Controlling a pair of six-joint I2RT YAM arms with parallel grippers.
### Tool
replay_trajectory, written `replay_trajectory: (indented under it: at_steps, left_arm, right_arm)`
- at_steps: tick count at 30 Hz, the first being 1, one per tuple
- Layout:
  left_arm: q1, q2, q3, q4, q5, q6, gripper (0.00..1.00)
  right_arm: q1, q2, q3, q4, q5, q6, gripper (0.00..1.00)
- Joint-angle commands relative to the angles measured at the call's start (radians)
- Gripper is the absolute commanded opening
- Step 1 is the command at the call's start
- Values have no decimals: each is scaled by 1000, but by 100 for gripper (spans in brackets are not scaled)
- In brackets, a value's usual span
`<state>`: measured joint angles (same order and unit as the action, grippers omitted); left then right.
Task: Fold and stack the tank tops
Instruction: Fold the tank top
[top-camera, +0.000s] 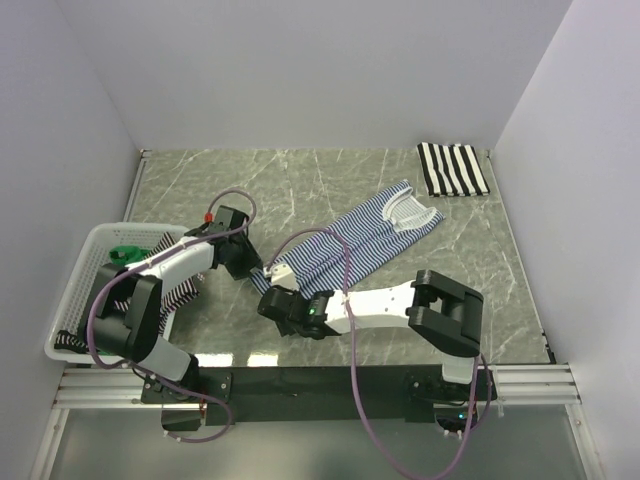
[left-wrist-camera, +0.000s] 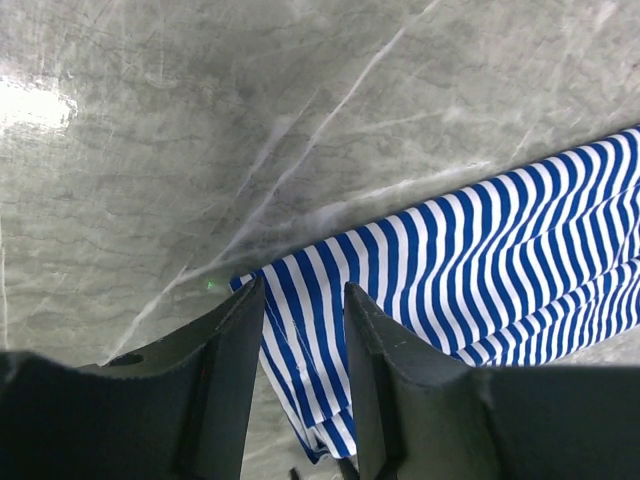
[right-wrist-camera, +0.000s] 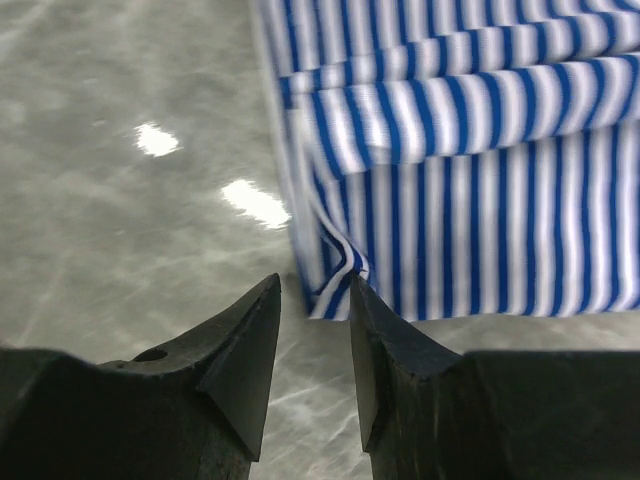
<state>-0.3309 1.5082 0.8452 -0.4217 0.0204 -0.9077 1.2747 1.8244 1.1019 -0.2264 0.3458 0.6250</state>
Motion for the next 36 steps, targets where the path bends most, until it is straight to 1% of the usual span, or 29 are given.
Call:
replay_trajectory:
  at_steps: [1,9,17,21,22,23,24,25,26,27,28,29,30,36]
  left_arm:
    - [-3,9,-9,37,-17,-3,43]
    - [-5,26,-24,63,-17,1,41]
    - [-5,29,-24,60,-17,0,36]
    - [-5,41,-18,55,-17,-2,31]
    - [-5,43,-18,58,-17,-2,30]
    - [-5,46,-18,58,-19,-2,27]
    - [-5,52,-18,58,-17,-2,26]
    - [-5,56,-18,61,-19,0,24]
    - [-5,60,-17,63,-17,-2,20]
    - [-5,69,-15,64,-17,0,18]
    - [-3,72,-14,63,-17,0,16]
    - [-3,75,-9,63,-45,0,12]
    - [-3,82,-5,61,-46,1,11]
    - [3,95,23,49,-60,3,9]
  right_arm:
    - [9,7,53,-73,139,25,41]
    - [17,-5,53,-82,190,39,42]
    - [17,33,75,-67,182,36,38]
    - [17,39,76,-53,171,38,23]
    - [15,38,73,-51,170,38,22]
    - [15,38,69,-45,168,39,20]
    - [17,35,61,-45,164,42,16]
    - [17,30,56,-45,162,45,13]
    - [17,27,52,-44,160,50,11]
    - [17,18,38,-41,154,53,6]
    - [17,10,32,-39,153,56,3]
    - [17,4,27,-40,150,61,1]
    - [18,-8,16,-41,145,65,0]
    - [38,-37,-7,-57,111,79,0]
